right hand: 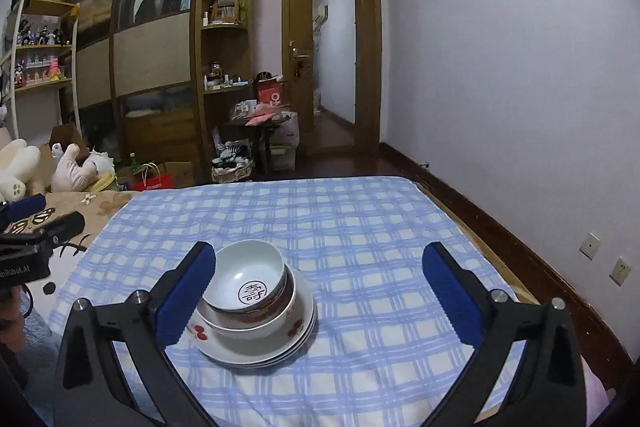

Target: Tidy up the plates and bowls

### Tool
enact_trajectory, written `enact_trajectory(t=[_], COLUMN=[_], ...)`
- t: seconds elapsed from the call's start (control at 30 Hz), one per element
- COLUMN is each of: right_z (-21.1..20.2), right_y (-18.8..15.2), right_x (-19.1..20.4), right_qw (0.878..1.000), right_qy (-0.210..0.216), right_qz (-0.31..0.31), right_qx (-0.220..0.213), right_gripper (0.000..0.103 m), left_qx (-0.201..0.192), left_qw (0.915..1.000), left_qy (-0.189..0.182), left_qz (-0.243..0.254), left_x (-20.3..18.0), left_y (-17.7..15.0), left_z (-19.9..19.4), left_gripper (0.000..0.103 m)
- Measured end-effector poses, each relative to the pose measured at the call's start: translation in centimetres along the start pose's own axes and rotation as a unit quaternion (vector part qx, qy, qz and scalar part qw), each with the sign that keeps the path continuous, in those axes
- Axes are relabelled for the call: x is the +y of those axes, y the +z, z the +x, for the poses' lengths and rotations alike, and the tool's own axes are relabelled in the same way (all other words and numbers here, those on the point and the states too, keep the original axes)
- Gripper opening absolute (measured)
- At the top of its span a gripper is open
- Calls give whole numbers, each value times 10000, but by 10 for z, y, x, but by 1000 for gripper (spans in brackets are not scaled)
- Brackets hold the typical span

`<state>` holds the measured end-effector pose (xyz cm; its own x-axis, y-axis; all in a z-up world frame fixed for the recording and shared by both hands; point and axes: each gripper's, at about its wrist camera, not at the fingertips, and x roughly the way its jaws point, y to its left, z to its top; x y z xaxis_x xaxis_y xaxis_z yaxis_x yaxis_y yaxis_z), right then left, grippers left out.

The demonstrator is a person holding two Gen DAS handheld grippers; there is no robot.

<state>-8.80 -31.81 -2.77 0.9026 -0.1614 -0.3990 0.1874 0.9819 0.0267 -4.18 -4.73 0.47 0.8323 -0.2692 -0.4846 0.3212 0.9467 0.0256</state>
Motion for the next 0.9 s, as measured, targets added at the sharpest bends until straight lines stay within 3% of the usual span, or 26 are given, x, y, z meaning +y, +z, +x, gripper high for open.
enact_trajectory(t=[0.37, 0.53, 0.9], right_z=[27, 38, 47], right_y=[-8, -11, -13], right_x=[-15, -16, -19], right_qw=[9982, 9976, 9967], right_qy=[205, 100, 144], right_qz=[384, 406, 453], right_qx=[402, 556, 653], right_gripper=[103, 103, 103], left_qx=[343, 474, 632], left_qw=[9993, 9984, 9974], left_qy=[169, 248, 160], left_qz=[23, 154, 301], left_x=[-3, -9, -16], left_y=[-8, -10, -12], left_z=[25, 35, 43], left_gripper=[99, 99, 99])
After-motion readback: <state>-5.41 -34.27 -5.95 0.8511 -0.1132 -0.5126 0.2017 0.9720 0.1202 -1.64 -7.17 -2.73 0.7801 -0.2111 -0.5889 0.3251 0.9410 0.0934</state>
